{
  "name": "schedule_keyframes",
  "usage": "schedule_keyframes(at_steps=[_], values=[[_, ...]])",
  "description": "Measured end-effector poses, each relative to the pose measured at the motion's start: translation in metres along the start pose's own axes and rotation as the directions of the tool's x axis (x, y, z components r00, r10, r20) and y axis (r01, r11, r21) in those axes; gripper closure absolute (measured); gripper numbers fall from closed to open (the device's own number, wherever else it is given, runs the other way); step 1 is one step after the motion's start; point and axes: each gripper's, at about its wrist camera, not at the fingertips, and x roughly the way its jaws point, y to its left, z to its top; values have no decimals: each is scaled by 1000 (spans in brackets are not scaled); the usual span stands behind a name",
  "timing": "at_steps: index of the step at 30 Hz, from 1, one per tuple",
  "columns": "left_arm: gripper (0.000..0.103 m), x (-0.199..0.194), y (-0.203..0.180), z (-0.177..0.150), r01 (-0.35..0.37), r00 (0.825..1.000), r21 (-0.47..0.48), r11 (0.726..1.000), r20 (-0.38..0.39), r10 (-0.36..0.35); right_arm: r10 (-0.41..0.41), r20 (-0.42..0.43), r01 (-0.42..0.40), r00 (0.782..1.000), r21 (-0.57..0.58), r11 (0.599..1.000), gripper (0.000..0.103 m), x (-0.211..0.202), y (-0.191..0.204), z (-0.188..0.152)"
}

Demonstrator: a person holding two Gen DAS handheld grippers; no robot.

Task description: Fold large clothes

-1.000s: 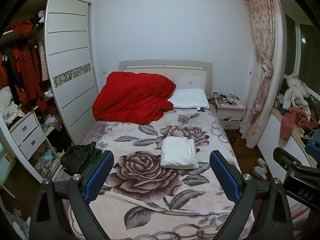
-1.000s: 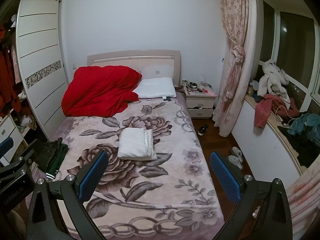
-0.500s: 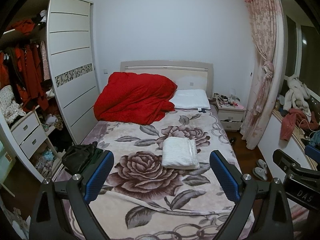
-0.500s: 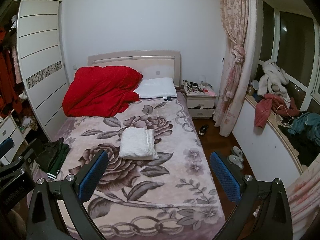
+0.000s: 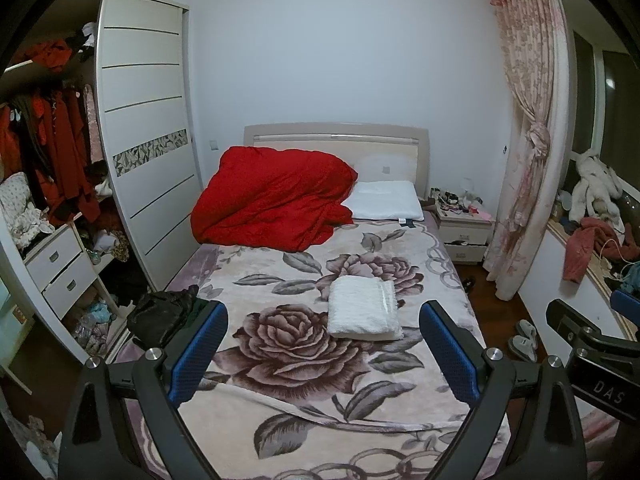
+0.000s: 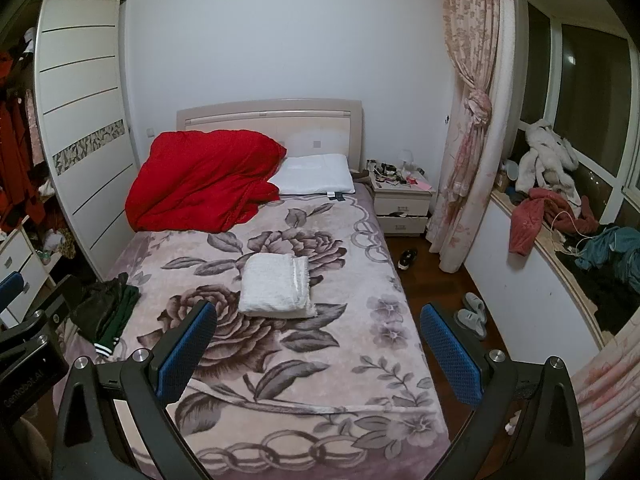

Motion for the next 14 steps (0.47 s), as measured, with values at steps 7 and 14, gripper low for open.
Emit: schedule_keyframes(at_steps=[7,14], values=[[5,-3,1,1,-3,1000,-1,1000,2,3,0,3,0,1000,-1,1000,0,2,2,0],[5,-4,3,5,-2,1000,3,1000,9,2,0,3,0,1000,0,1000,0,2,2,-1]])
